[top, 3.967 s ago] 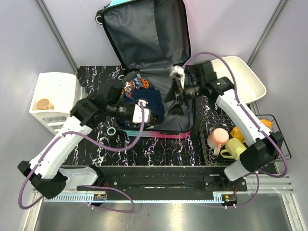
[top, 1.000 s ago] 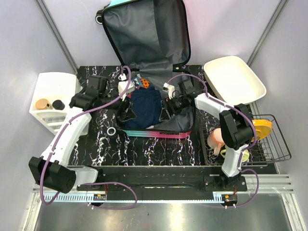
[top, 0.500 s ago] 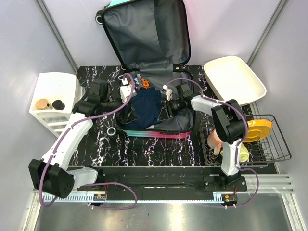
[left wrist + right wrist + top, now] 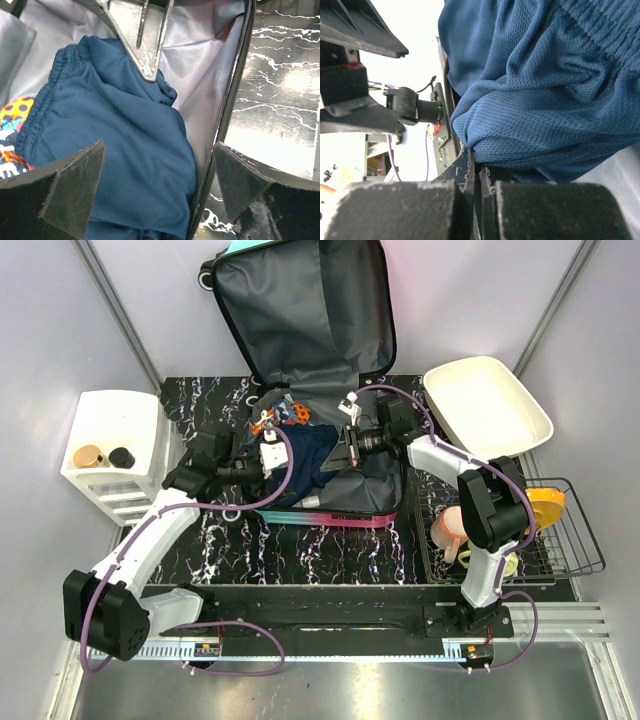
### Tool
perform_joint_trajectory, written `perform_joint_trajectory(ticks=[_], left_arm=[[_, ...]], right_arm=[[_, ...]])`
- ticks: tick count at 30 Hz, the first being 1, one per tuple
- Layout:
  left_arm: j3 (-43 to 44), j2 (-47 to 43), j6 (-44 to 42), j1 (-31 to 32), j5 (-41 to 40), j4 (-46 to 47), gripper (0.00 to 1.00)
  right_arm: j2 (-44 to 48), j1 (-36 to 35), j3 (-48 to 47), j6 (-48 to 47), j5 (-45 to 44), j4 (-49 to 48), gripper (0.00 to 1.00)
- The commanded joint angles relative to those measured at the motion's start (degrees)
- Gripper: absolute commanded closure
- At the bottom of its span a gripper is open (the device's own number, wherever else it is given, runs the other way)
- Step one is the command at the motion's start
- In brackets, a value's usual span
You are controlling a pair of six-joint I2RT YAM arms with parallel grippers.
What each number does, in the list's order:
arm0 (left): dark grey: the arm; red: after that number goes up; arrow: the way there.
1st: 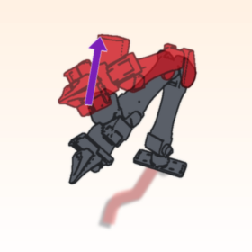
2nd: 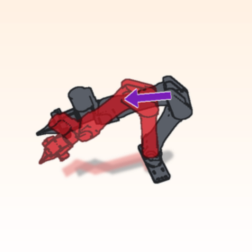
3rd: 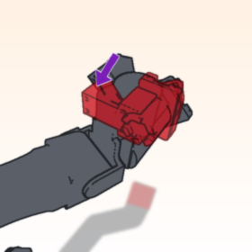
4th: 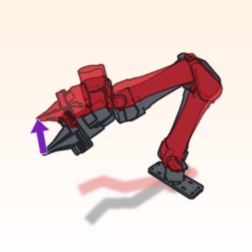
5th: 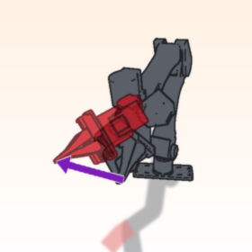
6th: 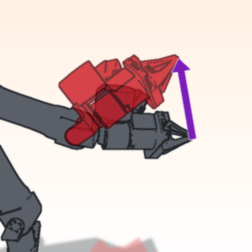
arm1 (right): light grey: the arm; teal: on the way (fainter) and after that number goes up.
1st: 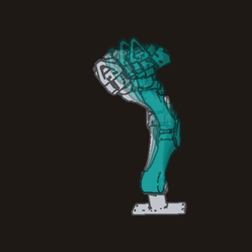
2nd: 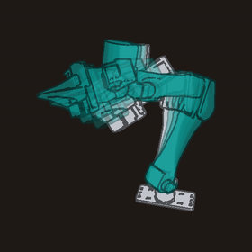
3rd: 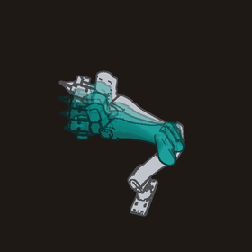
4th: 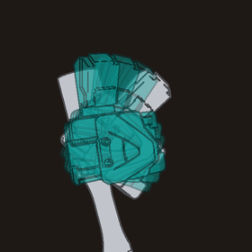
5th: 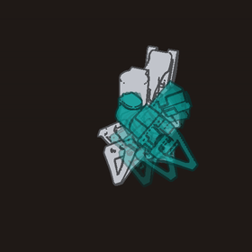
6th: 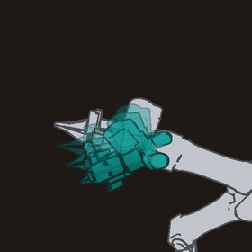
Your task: Open, take out, and arrange the luggage
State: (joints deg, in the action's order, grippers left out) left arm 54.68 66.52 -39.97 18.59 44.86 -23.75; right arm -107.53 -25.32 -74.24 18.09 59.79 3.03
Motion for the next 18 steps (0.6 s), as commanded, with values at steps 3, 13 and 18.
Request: perform_joint_trajectory(ticks=[3, 13, 18], left_arm=[[-2.0, 1.9, -5.5, 1.7, 2.1, 10.1, 0.05], [-8.0, 4.8, -3.2, 5.1, -5.8, 25.3, 0.03], [-10.3, 7.7, 2.6, 7.1, -15.8, 34.9, 0.05]], right_arm=[[1.4, 1.5, -4.0, 10.3, 4.3, -9.5, 1.0], [1.3, 2.1, -5.6, 16.1, 4.9, -14.8, 1.0], [1.4, 2.2, -4.7, 19.0, 5.9, -19.0, 1.0]])
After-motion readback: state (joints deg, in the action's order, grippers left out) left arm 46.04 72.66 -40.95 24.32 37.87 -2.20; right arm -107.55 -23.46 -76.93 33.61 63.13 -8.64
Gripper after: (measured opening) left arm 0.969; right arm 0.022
